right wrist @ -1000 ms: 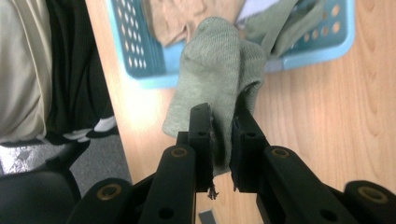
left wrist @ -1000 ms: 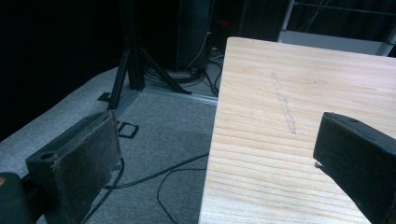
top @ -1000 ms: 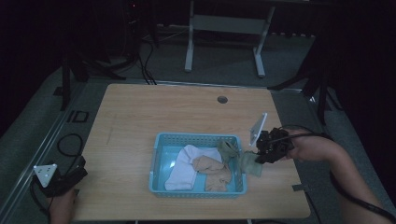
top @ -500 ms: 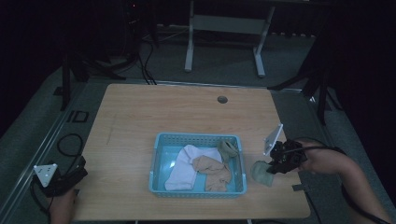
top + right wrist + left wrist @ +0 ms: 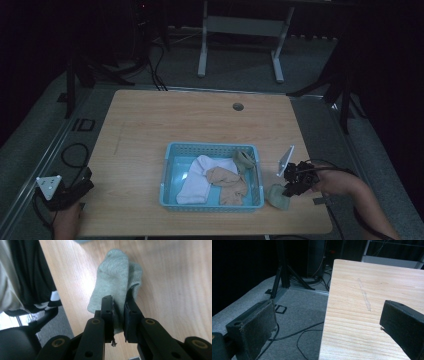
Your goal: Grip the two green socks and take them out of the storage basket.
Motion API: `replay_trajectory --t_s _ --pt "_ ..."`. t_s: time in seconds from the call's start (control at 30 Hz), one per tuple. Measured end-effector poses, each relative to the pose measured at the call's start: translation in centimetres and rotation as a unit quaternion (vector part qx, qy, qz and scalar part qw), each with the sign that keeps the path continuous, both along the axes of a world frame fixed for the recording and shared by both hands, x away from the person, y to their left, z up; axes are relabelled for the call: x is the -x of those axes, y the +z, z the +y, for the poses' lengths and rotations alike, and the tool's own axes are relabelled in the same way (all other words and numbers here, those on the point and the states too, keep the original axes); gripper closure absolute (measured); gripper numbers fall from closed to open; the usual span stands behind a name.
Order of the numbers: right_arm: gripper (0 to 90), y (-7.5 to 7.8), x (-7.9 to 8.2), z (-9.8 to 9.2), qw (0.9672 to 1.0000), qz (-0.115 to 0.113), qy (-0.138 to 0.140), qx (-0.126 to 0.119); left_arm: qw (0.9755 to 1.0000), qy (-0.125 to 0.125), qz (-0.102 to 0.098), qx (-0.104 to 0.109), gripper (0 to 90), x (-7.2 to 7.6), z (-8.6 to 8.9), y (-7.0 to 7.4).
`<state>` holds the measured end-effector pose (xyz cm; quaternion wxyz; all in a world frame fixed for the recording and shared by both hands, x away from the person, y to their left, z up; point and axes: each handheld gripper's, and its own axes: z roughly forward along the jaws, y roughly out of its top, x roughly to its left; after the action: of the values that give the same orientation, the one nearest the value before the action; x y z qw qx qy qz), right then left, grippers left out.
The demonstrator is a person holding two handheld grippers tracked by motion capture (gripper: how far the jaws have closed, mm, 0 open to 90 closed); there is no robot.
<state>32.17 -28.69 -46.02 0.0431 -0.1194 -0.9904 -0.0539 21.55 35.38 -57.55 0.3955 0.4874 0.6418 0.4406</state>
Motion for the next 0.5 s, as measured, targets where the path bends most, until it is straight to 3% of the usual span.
replay_trajectory --t_s 0.17,0.5 --pt "80.4 -2.2 -0.5 -0.1 0.9998 0.008 0.003 0.018 1.0000 0.000 0.001 0.000 0.7 0.0 0.0 0.0" --pt "79.9 -4.3 -1.8 -0.3 0.9993 0.002 0.011 0.034 1.0000 -0.001 0.002 0.000 0.7 0.0 0.0 0.0"
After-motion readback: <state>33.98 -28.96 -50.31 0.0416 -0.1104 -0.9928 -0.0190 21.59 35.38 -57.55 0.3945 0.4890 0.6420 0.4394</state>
